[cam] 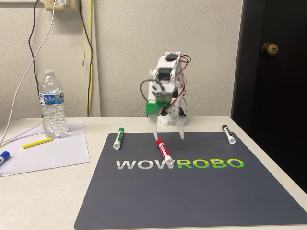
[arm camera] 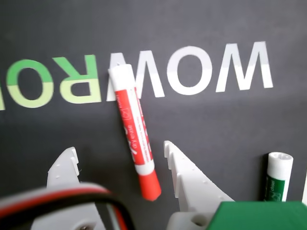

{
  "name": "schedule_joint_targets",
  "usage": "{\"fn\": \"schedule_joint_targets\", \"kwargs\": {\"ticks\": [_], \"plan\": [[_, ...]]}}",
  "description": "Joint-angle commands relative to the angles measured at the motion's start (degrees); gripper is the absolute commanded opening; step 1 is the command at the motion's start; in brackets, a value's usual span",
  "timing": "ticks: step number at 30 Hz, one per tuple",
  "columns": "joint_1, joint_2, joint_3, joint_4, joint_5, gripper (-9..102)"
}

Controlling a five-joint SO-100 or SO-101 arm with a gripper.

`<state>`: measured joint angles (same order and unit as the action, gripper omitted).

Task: Pick up the red marker.

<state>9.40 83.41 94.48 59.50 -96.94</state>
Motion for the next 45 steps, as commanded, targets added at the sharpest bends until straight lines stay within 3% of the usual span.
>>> {"fn": "schedule_joint_targets", "kwargs": {"ticks": [1,13,21,45], "plan": [[0.18,-0.53,-1.93,-2.11,-1.05,43],[-0.35,-6.68,-1.41,-5.54,-0.70,39],[-1.85,-8.09,-1.41,-6.24,2.02,12],[-2.64,-7.82,-1.49,-4.83,4.22,7]]}}
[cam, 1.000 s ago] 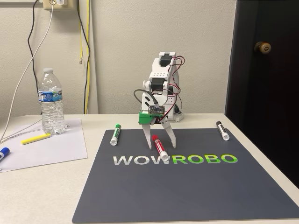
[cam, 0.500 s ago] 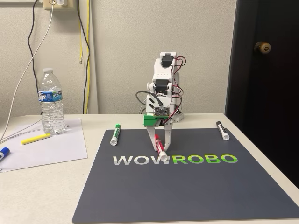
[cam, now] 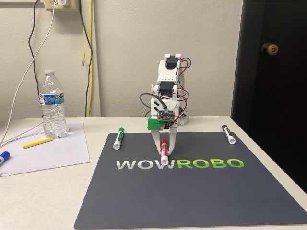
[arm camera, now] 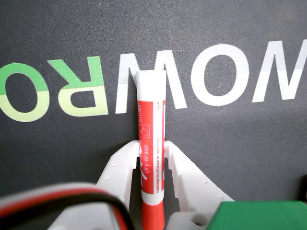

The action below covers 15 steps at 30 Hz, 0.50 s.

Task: Pick up the red marker.

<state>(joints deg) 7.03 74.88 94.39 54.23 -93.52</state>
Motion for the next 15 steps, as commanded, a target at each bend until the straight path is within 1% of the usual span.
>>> {"fn": "schedule_joint_targets", "kwargs": {"ticks": [1,8,15], "plan": [[-0.26,0.79,-1.49,0.44,0.97,7],[-1.67,2.72,-1.93,0.97,3.69,8],[-4.39,7.47,-1.93,0.97,9.14,8]]}}
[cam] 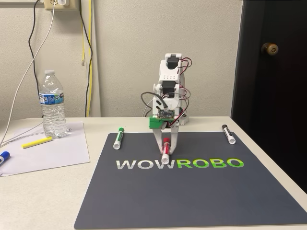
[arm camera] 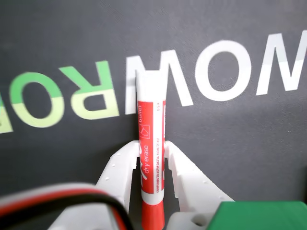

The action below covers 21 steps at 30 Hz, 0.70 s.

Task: Pick up the red marker.

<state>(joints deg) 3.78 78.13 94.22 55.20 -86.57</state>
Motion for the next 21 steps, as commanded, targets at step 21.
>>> {"fn": "schedule_joint_targets", "kwargs": {"ticks": [21], "plan": [[-9.14,29.62,-1.32,-7.38,55.99,8]]}}
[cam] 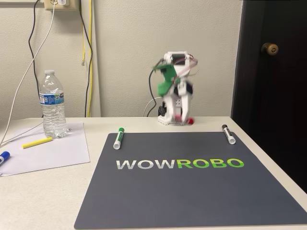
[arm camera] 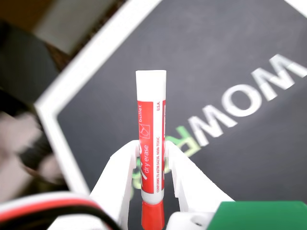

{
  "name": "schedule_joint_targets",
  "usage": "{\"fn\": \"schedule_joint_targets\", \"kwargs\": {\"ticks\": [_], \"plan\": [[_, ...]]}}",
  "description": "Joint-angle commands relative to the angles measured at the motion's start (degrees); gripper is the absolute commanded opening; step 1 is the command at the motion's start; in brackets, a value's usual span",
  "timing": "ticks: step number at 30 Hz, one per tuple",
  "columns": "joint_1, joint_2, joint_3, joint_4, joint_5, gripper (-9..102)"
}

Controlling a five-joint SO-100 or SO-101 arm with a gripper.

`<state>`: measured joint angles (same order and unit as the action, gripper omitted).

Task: Pick up the red marker.

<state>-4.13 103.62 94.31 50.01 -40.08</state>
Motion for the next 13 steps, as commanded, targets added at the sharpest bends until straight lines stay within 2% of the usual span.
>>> {"fn": "schedule_joint_targets", "kwargs": {"ticks": [1,13], "plan": [[-1.85,5.01,-1.23,-3.25,12.83,8],[-3.16,10.63,-1.23,-7.12,33.49,8]]}}
